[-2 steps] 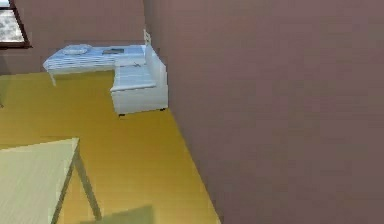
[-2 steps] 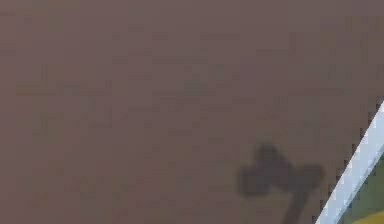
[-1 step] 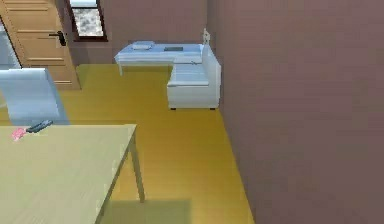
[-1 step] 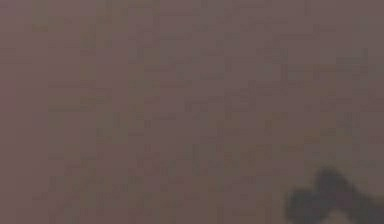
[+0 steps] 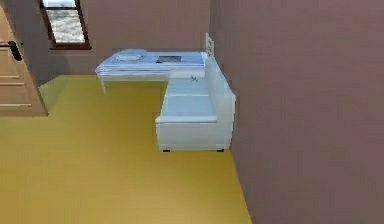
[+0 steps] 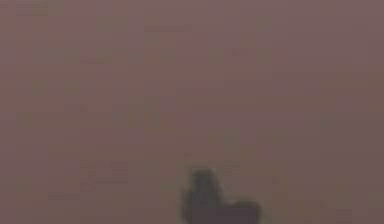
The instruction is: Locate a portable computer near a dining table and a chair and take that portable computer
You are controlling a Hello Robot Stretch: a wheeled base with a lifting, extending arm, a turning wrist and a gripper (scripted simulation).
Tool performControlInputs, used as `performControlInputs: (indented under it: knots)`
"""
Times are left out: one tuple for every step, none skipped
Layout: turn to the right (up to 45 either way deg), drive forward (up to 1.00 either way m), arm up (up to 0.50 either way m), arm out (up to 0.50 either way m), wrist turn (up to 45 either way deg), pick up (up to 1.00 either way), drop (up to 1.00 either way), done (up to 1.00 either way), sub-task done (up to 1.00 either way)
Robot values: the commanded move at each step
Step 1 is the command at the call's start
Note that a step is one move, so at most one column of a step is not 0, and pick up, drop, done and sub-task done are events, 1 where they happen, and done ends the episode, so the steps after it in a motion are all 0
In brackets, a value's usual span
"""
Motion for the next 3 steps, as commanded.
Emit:
performControlInputs:
  knots:
    - [0.0,0.05,0.00,0.00,0.0,0.00,0.00,0.00,0.00]
    - [-45.0,0.00,0.00,0.00,0.0,0.00,0.00,0.00,0.00]
    - [-45.0,0.00,0.00,0.00,0.0,0.00,0.00,0.00,0.00]
